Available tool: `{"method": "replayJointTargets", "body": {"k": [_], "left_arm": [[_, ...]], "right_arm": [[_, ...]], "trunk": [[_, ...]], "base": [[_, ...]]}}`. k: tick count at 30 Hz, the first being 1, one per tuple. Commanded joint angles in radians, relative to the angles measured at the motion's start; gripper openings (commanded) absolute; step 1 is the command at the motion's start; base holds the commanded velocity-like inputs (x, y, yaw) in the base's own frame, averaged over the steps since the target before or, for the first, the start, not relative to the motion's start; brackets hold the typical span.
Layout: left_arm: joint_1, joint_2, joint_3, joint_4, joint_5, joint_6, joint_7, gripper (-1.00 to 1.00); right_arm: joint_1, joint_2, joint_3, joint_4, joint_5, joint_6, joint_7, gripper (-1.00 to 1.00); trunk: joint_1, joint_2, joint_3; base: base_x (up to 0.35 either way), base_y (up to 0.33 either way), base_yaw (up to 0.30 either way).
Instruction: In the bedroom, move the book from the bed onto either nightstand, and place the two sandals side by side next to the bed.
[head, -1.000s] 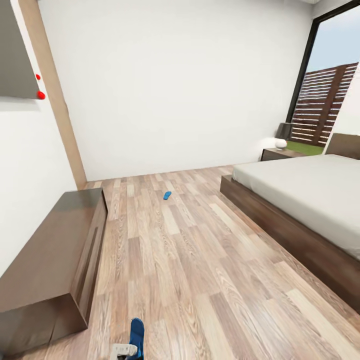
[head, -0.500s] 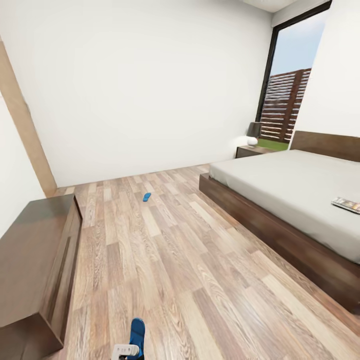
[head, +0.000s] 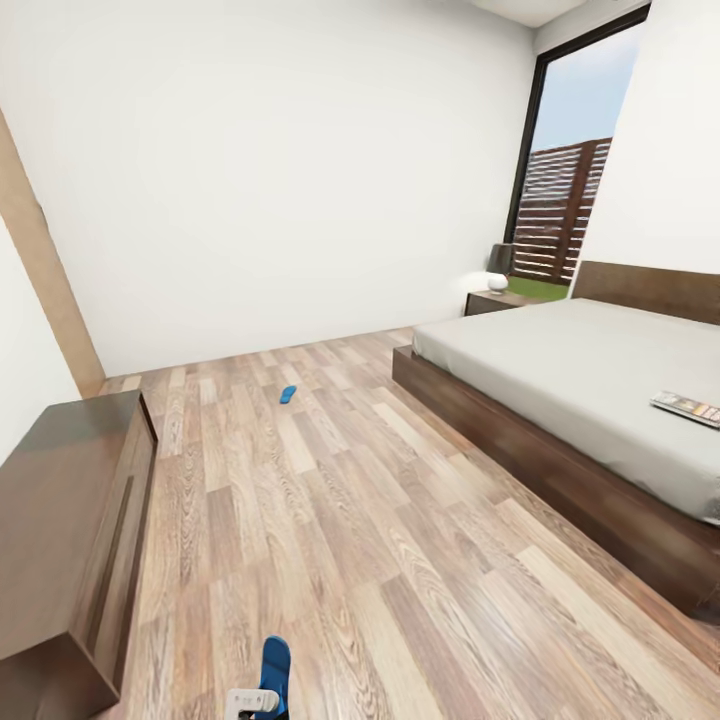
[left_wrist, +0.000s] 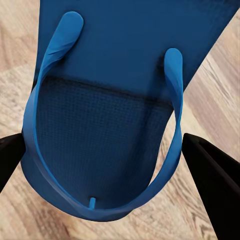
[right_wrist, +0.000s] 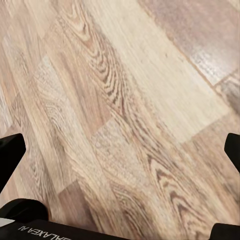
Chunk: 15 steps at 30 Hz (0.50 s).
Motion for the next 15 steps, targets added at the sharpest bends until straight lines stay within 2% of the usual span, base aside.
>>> {"method": "replayJointTargets", "body": {"k": [1,11,15], "left_arm": [[0.0,-0.001,0.009,0.0,-0.011,-0.004,-0.003,-1.0],[0.0,-0.001,0.009,0.0,-0.01,-0.004,-0.003,-1.0],[0.0,0.0,0.009,0.0,-0.011,-0.004,-0.002,-1.0]], "right_arm": [[-0.001,0.0,-0.004,0.0,-0.008,0.01,0.005,1.0],[-0.001,0.0,-0.004,0.0,-0.008,0.01,0.005,1.0],[-0.001,0.0,-0.004,0.0,-0.008,0.01,0.005,1.0]], "trunk": [[0.0,0.0,-0.001],[0.0,0.0,-0.001],[0.0,0.0,-0.001]], "base": [[0.0,0.0,-0.199],[0.0,0.0,-0.269],[0.0,0.0,-0.129]]}}
